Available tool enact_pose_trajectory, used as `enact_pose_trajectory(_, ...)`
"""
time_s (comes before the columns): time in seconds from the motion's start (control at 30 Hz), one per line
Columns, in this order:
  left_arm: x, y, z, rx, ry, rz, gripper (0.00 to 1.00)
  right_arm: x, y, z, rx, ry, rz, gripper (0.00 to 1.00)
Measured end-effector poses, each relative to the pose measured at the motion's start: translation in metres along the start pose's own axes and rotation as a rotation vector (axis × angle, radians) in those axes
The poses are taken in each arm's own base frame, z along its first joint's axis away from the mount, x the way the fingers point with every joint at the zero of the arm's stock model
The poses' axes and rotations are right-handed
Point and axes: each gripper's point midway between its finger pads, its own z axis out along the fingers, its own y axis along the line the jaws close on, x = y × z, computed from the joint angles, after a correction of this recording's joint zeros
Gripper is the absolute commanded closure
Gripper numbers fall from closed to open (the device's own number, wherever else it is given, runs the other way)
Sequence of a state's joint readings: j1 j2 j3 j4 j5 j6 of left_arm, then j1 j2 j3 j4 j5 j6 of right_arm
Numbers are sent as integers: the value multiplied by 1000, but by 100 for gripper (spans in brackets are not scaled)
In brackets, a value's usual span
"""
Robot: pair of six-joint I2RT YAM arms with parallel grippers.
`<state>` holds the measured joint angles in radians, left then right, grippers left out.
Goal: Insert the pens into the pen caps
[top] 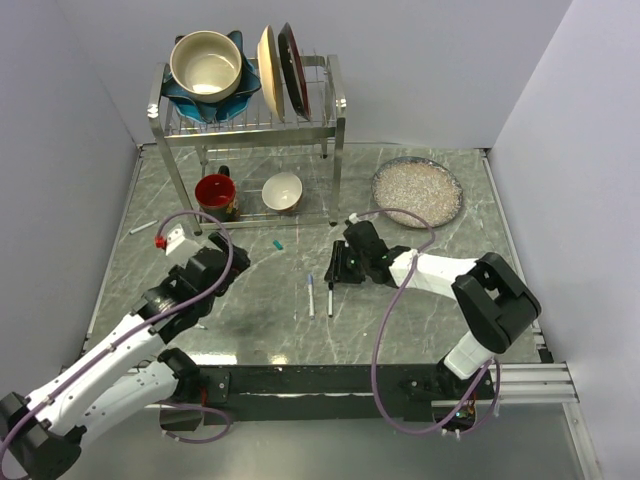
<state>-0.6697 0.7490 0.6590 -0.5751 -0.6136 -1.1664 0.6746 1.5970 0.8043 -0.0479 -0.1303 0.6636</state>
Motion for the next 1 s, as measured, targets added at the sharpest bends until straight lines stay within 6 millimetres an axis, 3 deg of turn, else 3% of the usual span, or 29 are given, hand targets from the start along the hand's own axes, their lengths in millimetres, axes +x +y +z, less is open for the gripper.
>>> enact_pose_trajectory(0.17,-8,33,11,-158,-37,-87,1,-11,10,-14,-31,-46,-9,56)
enact_pose_trajectory(0.3,-21,64,22,-302,-82,-178,1,-23,24,-39,-93,-114,-18,58)
enact_pose_trajectory(0.53,-23,122,23,-544,-136,-335,2,-28,46,-79,-230,-200,-32,59)
enact_pose_trajectory(0.77,1,172,25,-699,-93,-442,14,-29,54,-98,-293,-244,-36,60)
enact_pose_trajectory(1.0,26,193,27,-791,-20,-463,22,-28,54,-107,-313,-267,-38,60)
